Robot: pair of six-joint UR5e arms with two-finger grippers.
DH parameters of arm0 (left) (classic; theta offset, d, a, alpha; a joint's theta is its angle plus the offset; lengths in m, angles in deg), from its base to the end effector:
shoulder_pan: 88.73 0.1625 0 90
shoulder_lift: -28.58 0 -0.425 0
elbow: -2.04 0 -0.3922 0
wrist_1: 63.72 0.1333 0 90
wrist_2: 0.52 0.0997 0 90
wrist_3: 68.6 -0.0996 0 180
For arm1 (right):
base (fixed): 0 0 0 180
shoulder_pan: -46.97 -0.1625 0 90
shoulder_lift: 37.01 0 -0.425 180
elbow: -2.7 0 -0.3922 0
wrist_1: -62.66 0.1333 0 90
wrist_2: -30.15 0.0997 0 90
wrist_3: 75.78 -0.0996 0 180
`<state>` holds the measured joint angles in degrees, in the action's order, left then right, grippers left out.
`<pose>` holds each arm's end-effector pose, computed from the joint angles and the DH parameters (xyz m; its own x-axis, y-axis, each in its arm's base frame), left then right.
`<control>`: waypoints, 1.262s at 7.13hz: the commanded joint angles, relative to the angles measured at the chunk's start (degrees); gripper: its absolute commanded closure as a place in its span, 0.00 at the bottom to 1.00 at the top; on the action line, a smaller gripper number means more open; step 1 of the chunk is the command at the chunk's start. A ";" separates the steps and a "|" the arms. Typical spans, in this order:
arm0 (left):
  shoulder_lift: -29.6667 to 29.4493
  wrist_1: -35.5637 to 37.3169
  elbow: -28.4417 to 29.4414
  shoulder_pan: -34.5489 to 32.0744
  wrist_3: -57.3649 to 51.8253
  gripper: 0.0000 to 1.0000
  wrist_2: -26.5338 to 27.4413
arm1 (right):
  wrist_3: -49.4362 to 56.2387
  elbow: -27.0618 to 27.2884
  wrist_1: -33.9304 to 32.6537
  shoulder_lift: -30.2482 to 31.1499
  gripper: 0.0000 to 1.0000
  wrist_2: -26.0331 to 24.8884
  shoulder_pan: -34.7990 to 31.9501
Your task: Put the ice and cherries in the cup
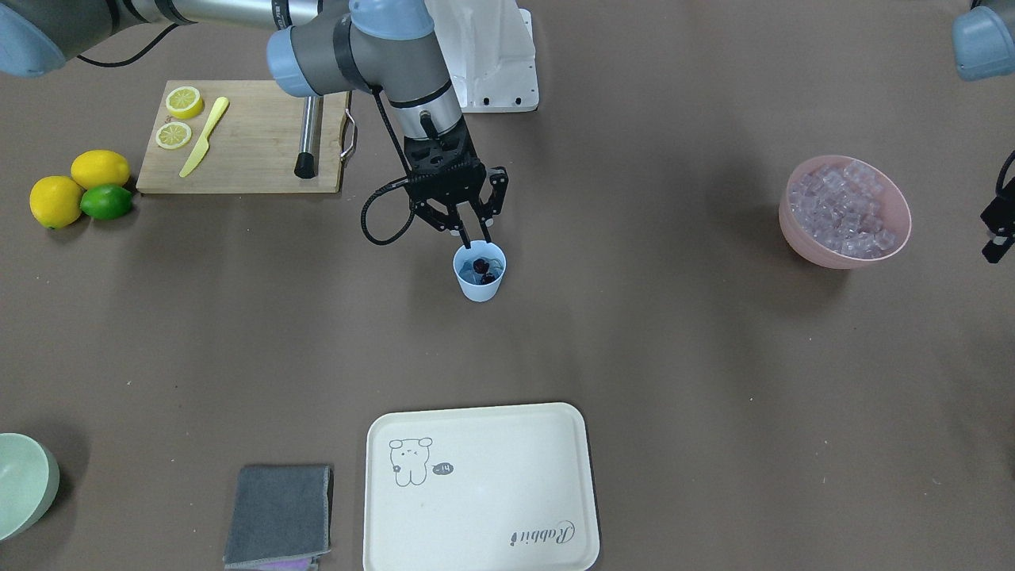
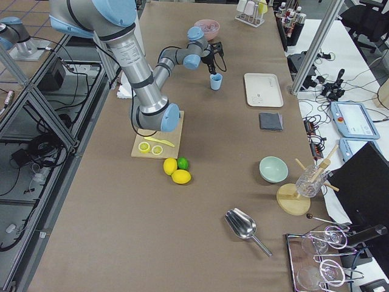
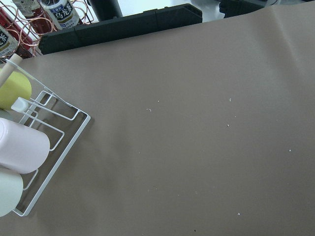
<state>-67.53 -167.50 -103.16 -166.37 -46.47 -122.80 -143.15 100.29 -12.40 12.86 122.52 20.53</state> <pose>0.0375 -0.5452 0.4541 0.7701 0.1443 -0.6214 0.1241 0.9215 0.3679 -0.5442 -0.4149 0.1544 0.5381 -0.1618 0.8272 -0.2220 0.9195 0.3243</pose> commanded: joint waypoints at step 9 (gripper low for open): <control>4.53 1.74 13.89 -12.80 -12.72 0.02 -10.35 | 86.75 -4.03 -43.94 26.67 0.00 40.78 -66.35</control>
<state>-63.21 -166.22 -89.77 -178.75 -59.15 -132.38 -64.18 102.65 -56.26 38.48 163.41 -42.40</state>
